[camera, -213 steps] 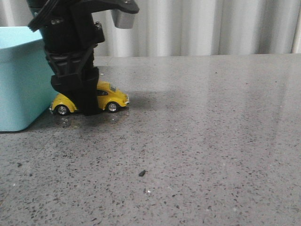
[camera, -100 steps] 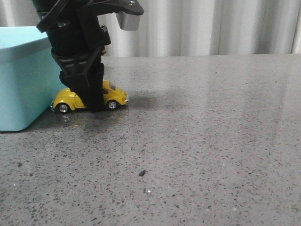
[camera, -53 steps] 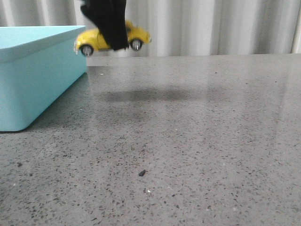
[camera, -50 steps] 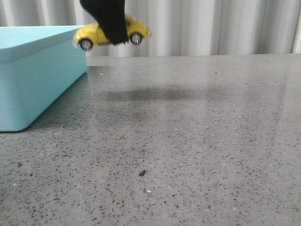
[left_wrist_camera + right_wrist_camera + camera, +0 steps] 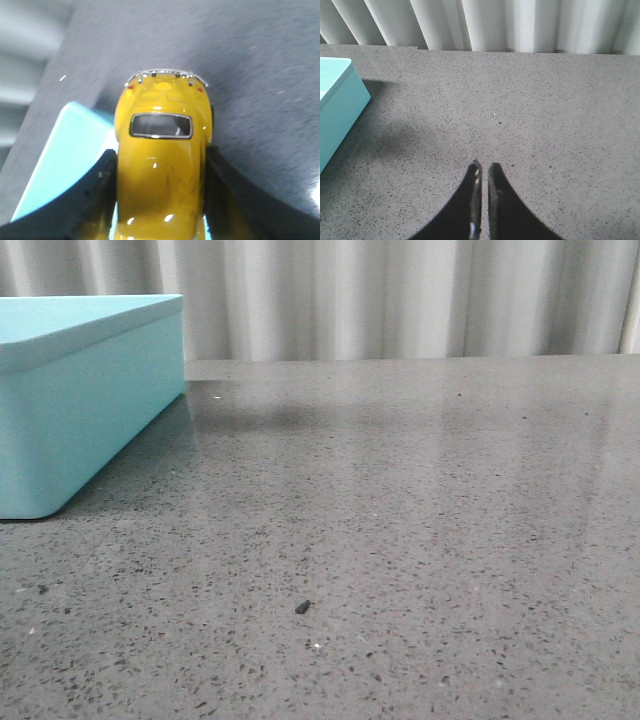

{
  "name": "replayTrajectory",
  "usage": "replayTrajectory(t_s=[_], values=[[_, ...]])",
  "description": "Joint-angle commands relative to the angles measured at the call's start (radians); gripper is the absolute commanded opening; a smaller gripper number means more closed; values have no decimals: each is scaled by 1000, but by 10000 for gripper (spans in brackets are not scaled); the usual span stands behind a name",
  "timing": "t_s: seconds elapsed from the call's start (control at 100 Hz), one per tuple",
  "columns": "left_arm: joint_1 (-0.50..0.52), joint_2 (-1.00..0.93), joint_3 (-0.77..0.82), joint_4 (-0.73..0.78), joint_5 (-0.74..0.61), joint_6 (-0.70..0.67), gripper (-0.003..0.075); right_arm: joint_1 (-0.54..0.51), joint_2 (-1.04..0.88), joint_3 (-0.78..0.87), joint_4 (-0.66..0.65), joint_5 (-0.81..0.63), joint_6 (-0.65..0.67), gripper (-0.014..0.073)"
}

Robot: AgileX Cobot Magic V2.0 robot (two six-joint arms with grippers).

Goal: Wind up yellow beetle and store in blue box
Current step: 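Lift the car with the left gripper over into the turquoise box, then lower the car into the box and open the left gripper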

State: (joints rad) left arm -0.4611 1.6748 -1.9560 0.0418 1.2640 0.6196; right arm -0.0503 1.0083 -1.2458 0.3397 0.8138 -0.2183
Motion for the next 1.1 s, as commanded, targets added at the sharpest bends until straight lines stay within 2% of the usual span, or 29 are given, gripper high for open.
replayTrajectory(t_s=[0.0, 0.22, 0.4, 0.69, 1.09], values=[[73, -72, -35, -24, 4, -34, -12, -5, -18, -25, 8, -72, -11, -50], [233, -82, -22, -102, 4, -68, -12, -5, -18, -25, 8, -72, -11, -50], [317, -82, 91, -142, 4, -104, -12, -5, -18, -25, 8, -72, -11, -50], [337, -2, 308, -152, -3, -107, -12, -5, -18, -25, 8, -72, -11, -50], [337, 126, 316, -152, -39, -141, -11, -5, -18, -25, 8, -69, -11, -50]])
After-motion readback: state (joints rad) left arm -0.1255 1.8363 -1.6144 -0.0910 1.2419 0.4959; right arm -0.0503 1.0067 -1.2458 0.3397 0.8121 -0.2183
